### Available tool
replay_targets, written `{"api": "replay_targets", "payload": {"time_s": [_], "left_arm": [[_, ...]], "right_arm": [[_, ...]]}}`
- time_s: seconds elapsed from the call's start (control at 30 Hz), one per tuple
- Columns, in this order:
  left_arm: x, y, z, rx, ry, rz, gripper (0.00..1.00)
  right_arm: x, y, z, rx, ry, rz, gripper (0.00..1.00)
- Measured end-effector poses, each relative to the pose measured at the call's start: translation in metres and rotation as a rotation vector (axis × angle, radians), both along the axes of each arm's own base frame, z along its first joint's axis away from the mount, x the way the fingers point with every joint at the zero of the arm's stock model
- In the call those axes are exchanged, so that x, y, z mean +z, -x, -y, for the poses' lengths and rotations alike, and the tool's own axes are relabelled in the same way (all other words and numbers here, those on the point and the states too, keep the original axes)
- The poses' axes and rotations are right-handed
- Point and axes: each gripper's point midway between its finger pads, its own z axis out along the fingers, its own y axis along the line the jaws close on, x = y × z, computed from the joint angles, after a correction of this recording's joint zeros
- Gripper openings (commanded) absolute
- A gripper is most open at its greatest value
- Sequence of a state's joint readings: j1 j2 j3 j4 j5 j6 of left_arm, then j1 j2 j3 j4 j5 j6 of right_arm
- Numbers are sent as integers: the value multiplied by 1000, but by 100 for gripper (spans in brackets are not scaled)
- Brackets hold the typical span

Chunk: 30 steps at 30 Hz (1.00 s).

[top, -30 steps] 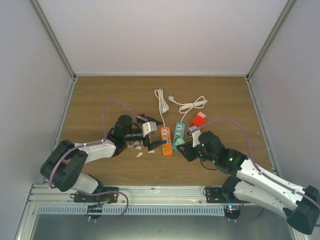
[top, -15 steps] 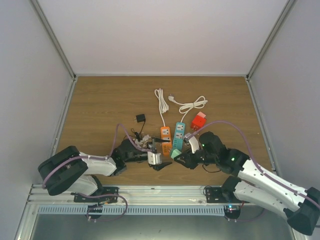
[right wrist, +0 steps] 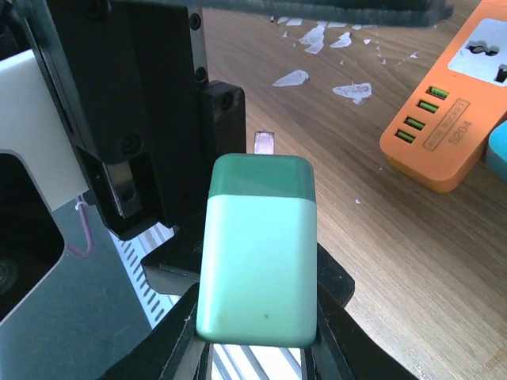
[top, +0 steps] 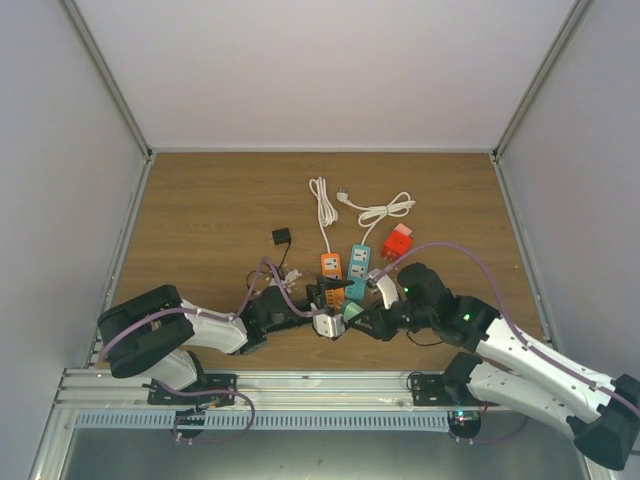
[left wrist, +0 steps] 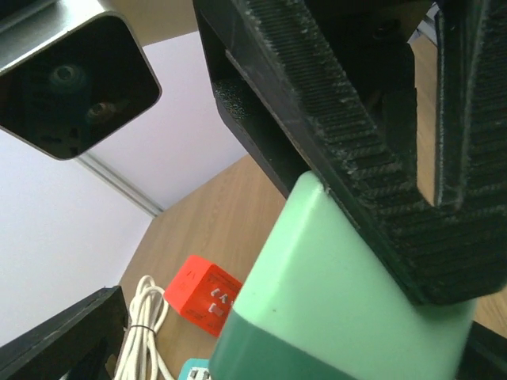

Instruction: Insert the plug

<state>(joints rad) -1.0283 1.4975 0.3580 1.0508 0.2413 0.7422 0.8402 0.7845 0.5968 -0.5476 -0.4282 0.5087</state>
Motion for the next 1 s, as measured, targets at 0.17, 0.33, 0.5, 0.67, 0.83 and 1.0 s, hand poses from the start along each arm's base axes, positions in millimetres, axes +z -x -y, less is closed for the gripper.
{"api": "replay_targets", "payload": {"time_s": [0.17,0.33,0.5,0.67,0.83,1.0], "left_arm": [[2,-1,0,8,4,20,72],[0,3,0,-13,-10,31,48],[-6,5,1,-27,-44,31,28],[-6,4,3,-31,-60,21,23],[-5,3,4,-29,-61,16,24],[0,-1,5,-4,-32,-11,25]], "right_arm": [[1,-1,1,-6,4,-2,1],[6,-4,1,-16,-3,8,1],[3,-4,4,-24,13,-5,0],[3,-5,6,-35,14,-8,15],[5,-7,7,-51,12,-6,34],[15,-17,9,-108,-19,40,34]]}}
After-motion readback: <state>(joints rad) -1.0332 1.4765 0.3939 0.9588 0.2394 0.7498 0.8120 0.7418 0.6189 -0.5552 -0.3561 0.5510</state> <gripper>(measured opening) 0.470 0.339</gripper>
